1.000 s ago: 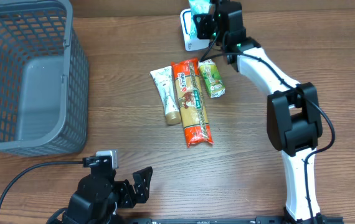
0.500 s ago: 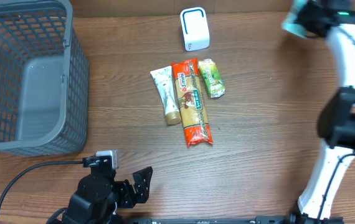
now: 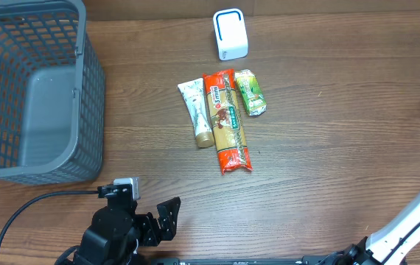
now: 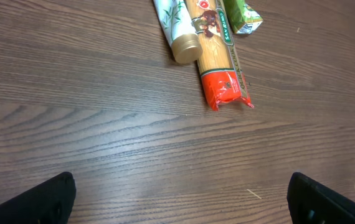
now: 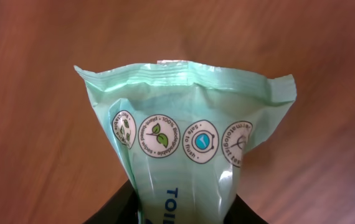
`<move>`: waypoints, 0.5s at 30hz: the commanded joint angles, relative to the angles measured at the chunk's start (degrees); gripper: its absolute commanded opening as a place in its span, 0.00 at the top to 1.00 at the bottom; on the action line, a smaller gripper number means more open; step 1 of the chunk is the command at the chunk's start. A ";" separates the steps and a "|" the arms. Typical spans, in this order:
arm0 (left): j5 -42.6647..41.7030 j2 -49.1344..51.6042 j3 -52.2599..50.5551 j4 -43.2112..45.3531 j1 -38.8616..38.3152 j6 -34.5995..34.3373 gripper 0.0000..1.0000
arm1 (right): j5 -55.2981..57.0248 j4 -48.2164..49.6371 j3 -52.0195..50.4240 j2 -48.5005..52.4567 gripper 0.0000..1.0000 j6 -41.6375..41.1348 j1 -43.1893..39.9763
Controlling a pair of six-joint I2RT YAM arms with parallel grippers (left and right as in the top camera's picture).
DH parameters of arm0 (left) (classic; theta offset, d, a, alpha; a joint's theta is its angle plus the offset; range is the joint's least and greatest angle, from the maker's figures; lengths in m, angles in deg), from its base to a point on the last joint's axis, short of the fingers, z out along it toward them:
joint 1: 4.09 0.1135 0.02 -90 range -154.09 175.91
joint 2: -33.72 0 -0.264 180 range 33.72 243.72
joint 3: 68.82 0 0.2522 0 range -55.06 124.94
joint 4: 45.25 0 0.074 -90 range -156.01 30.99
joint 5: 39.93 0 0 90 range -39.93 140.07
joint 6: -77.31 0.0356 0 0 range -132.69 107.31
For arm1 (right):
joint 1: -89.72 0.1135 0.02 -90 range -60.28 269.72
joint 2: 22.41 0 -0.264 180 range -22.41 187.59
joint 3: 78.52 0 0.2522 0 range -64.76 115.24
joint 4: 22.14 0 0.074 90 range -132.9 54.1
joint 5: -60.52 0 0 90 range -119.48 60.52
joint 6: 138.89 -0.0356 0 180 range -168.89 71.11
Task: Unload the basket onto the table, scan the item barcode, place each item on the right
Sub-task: 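Carry the teal snack with the right gripper off to the right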
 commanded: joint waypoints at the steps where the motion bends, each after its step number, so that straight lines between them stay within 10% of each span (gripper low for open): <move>1: -0.09 -0.24 -0.13 0.00 -0.37 -0.48 0.00 | 1.31 -0.17 -0.26 1.57 0.57 -0.15 -1.84; 5: -0.07 -0.24 -0.13 0.00 -0.37 -0.48 0.00 | 1.31 -0.57 -1.18 1.57 0.00 -0.15 -3.08; 15: -0.09 -0.24 -0.13 0.00 -0.37 -0.48 0.00 | -5.49 -5.27 2.32 -1.79 0.00 -1.51 -4.55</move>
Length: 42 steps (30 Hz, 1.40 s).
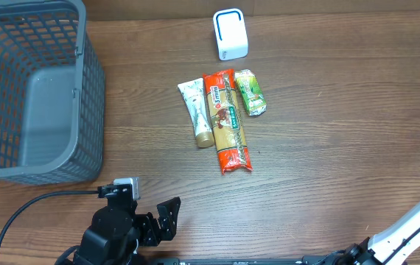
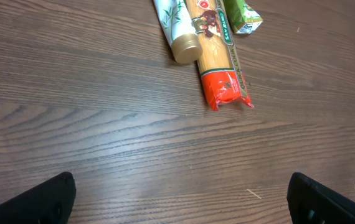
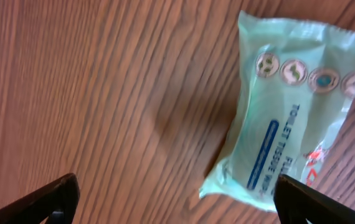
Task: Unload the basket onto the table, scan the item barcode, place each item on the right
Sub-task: 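Carry the teal snack with the right gripper off to the right, then reach the right gripper to the yellow POKKA pouch and grasp it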
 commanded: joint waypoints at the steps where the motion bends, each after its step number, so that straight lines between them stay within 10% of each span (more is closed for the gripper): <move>1: -0.07 -0.24 -0.13 0.02 -0.37 -0.48 0.01 | -8.41 -0.31 3.45 -4.13 0.00 -0.70 -0.61; 11: -0.09 -0.24 -0.13 0.02 -0.37 -0.48 0.00 | -46.45 -3.89 3.89 -8.61 0.01 21.62 7.04; 22: -0.07 -0.24 -0.13 0.02 -0.37 -0.48 0.00 | -26.45 -12.48 -1.86 -8.55 0.07 37.00 36.54; 42: -0.07 -0.24 -0.13 0.02 -0.37 -0.48 0.00 | -1.49 0.85 -9.73 -8.44 0.13 23.69 62.53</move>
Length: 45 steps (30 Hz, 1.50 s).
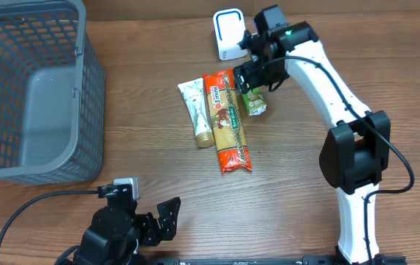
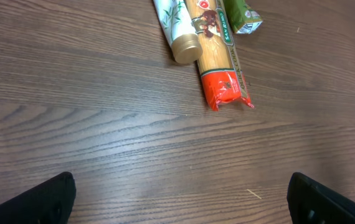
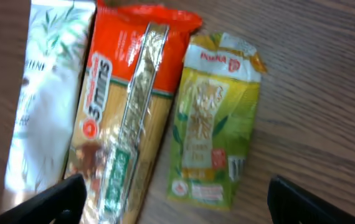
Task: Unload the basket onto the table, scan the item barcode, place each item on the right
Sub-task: 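Reach the right gripper to the yellow POKKA pouch and grasp it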
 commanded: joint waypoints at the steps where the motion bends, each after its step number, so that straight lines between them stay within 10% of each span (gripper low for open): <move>1: -0.09 -0.24 -0.13 0.00 -0.37 -0.48 0.00 | 2.69 3.28 -4.26 -1.09 0.16 -5.62 -0.66; 17: -0.07 -0.24 -0.13 0.00 -0.37 -0.48 0.00 | 7.76 12.59 -14.56 -1.05 0.20 -7.76 -0.26; 29: -0.09 -0.24 -0.13 0.00 -0.37 -0.48 0.00 | -3.41 13.46 -15.19 -0.92 0.61 -14.10 -5.81; 45: -0.07 -0.24 -0.13 0.00 -0.37 -0.48 0.00 | -14.45 9.88 -17.77 -0.42 0.64 -15.67 -16.55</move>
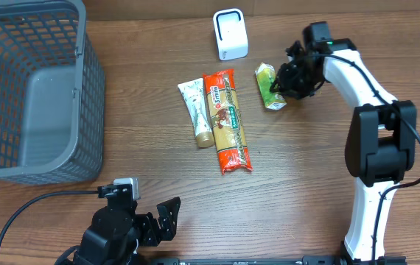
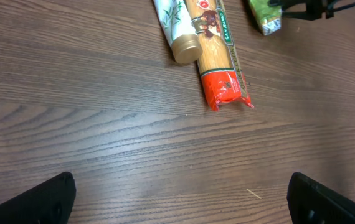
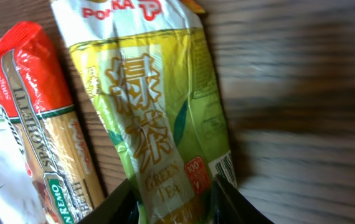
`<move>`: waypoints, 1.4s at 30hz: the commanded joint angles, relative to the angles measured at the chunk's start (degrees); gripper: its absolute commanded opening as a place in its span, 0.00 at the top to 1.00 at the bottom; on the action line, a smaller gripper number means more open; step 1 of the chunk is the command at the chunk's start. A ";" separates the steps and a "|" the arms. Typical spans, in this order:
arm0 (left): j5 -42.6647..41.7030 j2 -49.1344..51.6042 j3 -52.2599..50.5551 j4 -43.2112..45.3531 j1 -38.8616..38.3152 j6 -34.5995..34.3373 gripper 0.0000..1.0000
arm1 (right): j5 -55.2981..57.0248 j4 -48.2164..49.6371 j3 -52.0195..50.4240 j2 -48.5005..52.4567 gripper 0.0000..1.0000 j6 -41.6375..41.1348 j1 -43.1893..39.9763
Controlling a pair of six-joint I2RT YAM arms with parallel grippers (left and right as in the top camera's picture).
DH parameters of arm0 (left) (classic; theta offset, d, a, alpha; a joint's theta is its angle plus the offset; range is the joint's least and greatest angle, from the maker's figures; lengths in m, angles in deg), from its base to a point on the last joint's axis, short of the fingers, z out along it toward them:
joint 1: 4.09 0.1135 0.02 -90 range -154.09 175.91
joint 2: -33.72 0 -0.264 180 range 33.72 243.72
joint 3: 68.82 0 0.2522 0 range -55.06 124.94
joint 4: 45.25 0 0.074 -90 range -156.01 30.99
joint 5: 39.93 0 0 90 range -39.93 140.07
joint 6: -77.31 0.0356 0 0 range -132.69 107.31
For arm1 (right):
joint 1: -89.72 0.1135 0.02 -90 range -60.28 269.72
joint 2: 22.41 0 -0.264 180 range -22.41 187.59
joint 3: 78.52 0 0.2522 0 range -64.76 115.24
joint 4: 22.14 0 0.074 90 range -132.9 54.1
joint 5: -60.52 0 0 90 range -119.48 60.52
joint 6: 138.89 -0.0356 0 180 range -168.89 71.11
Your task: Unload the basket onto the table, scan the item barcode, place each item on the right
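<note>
My right gripper [image 1: 285, 81] is shut on a green tea pack [image 1: 268, 85], yellow-green with a barcode near its held end. The right wrist view shows the pack [image 3: 156, 118] running up from between the fingers [image 3: 120, 204]; my right gripper [image 3: 174, 200] grips its lower end. The pack is right of the spaghetti and below-right of the white scanner [image 1: 230, 34] with its blue outline. My left gripper [image 1: 167, 218] is open low at the front left, with only bare wood at my left gripper [image 2: 180, 205] in the wrist view.
A red spaghetti pack [image 1: 225, 121] and a white tube [image 1: 197, 112] lie side by side mid-table. A grey mesh basket [image 1: 33, 92] stands at the far left. A cable [image 1: 18, 213] runs near the left arm.
My right gripper was open over the green tea pack, which lay beside the spaghetti. It is now shut on the pack, which sits further right and turned. The left arm has not moved.
My right gripper first held a pale green wipes pack at the table's right edge. Then that pack lay on the wood with the gripper open over it. Later the gripper was open above the green tea pack by the spaghetti, and now it grips that pack.
</note>
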 commanded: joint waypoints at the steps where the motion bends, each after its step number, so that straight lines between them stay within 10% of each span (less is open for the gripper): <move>1: -0.09 -0.24 -0.13 0.00 -0.37 -0.48 0.00 | 0.33 -0.24 -2.62 -0.22 0.64 -0.72 -2.47; 20: -0.07 -0.24 -0.13 0.00 -0.37 -0.48 0.00 | -0.17 -16.02 15.45 -0.02 0.34 5.79 -8.07; 42: -0.09 -0.24 -0.13 0.00 -0.37 -0.48 0.00 | 7.43 -6.93 5.07 2.03 0.25 12.07 -0.90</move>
